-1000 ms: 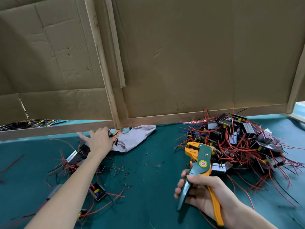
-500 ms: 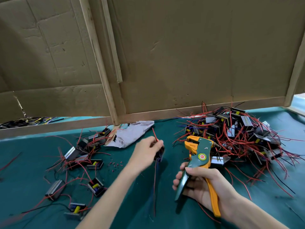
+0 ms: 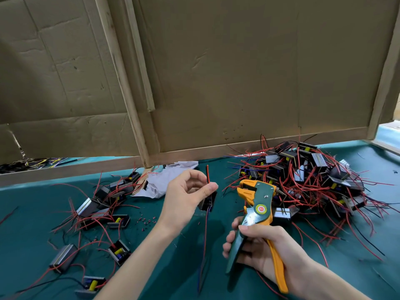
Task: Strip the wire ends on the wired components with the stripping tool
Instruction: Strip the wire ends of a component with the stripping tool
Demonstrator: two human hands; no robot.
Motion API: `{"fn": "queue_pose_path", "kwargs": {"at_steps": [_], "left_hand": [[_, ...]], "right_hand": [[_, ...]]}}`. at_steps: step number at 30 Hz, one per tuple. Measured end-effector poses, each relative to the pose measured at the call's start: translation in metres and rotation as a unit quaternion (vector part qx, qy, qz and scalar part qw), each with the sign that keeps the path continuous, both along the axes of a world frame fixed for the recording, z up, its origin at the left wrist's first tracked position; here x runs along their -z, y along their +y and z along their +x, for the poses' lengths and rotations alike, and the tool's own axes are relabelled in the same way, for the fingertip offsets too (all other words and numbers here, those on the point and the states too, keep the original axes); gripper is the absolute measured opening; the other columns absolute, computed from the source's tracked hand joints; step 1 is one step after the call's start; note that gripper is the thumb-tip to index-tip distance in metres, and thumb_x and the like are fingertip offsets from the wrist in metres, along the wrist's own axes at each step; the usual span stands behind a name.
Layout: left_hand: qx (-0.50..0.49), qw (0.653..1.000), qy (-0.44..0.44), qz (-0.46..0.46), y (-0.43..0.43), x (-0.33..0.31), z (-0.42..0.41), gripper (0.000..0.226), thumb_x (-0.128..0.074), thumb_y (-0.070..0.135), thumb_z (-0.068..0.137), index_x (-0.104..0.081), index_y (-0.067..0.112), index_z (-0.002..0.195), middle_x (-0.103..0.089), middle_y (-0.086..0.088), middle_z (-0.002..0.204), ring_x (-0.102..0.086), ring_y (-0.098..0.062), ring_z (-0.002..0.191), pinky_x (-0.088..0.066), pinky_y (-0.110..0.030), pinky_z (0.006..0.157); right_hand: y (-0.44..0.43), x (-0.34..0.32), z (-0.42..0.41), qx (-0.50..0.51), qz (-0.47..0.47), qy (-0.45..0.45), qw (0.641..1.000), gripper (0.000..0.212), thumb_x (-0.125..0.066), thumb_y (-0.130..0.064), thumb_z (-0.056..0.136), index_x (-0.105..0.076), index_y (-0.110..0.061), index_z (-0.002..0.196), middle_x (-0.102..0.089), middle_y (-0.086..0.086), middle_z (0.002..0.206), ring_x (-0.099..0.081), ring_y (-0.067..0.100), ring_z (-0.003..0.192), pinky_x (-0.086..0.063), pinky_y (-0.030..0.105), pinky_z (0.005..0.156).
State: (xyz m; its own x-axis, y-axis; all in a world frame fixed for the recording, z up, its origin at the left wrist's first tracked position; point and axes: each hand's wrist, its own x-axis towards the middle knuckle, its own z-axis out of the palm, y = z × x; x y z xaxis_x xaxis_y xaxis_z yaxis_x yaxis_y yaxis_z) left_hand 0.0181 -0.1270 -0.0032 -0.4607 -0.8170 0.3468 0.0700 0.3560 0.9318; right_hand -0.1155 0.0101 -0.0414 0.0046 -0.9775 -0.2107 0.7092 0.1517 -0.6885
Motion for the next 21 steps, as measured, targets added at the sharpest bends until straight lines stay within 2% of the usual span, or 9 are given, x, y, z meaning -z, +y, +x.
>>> {"fn": "queue_pose_path", "kwargs": {"at_steps": [2, 4, 8, 10, 15, 17, 21], "left_hand": [[0.013, 1.0, 0.005, -0.007, 0.005, -0.005, 0.001, 0.02, -0.079, 0.009, 0.075, -0.06, 0.017, 0.077, -0.069, -0.016, 0.08, -0.065, -0.014, 0.074, -0.051, -0.019, 0.068], [0.021, 1.0, 0.008, -0.011, 0.009, -0.01, 0.0, 0.022, -0.079, 0.009, 0.074, -0.059, 0.017, 0.076, -0.067, -0.018, 0.079, -0.064, -0.015, 0.073, -0.051, -0.02, 0.068], [0.027, 1.0, 0.01, -0.01, 0.014, -0.015, -0.001, 0.024, -0.079, 0.009, 0.073, -0.059, 0.021, 0.072, -0.065, -0.013, 0.073, -0.061, -0.016, 0.07, -0.049, -0.021, 0.067], [0.031, 0.999, 0.009, -0.005, 0.015, -0.016, -0.001, 0.023, -0.078, 0.007, 0.075, -0.061, 0.023, 0.071, -0.065, -0.004, 0.07, -0.059, -0.015, 0.07, -0.048, -0.021, 0.067], [0.067, 0.998, 0.0, -0.008, 0.015, -0.019, 0.003, 0.018, -0.061, -0.003, 0.088, -0.067, 0.014, 0.089, -0.074, 0.003, 0.087, -0.068, -0.009, 0.081, -0.051, -0.017, 0.074], [0.073, 0.997, -0.017, -0.016, 0.013, -0.023, 0.007, 0.02, -0.057, -0.003, 0.09, -0.067, 0.014, 0.092, -0.074, 0.003, 0.09, -0.067, -0.007, 0.076, -0.05, -0.015, 0.072], [0.097, 0.994, -0.056, -0.016, 0.012, -0.03, 0.014, 0.009, -0.062, 0.005, 0.089, -0.062, 0.014, 0.091, -0.075, -0.002, 0.082, -0.06, -0.007, 0.062, -0.049, -0.016, 0.064]], "right_hand": [[0.0, 0.0, 0.0, 0.002, 0.001, -0.001, 1.0, 0.034, -0.079, -0.001, 0.053, -0.071, 0.004, 0.085, -0.061, 0.028, 0.081, -0.064, 0.043, 0.072, -0.057, 0.05, 0.07], [0.0, 0.0, 0.0, 0.002, 0.002, -0.002, 1.0, 0.035, -0.079, -0.001, 0.053, -0.07, 0.005, 0.086, -0.061, 0.028, 0.081, -0.064, 0.043, 0.072, -0.056, 0.05, 0.07], [0.0, -0.001, 0.0, 0.005, 0.002, 0.002, 1.0, 0.034, -0.079, -0.001, 0.051, -0.071, 0.004, 0.084, -0.061, 0.028, 0.08, -0.065, 0.043, 0.072, -0.056, 0.05, 0.068], [0.0, -0.001, 0.0, 0.004, 0.003, 0.001, 1.0, 0.034, -0.079, -0.001, 0.051, -0.071, 0.004, 0.084, -0.061, 0.028, 0.08, -0.065, 0.043, 0.072, -0.057, 0.05, 0.068], [0.001, -0.004, -0.001, -0.005, -0.01, 0.011, 1.0, 0.035, -0.079, -0.002, 0.052, -0.07, 0.003, 0.085, -0.06, 0.027, 0.08, -0.064, 0.042, 0.071, -0.057, 0.05, 0.069], [0.003, -0.007, -0.002, -0.012, -0.023, 0.025, 0.999, 0.033, -0.078, -0.003, 0.054, -0.069, 0.002, 0.086, -0.06, 0.027, 0.079, -0.064, 0.041, 0.071, -0.057, 0.049, 0.069], [0.006, -0.015, -0.004, -0.032, -0.06, 0.088, 0.994, 0.031, -0.078, -0.007, 0.057, -0.069, 0.0, 0.086, -0.06, 0.028, 0.08, -0.064, 0.042, 0.073, -0.056, 0.048, 0.07]]}}
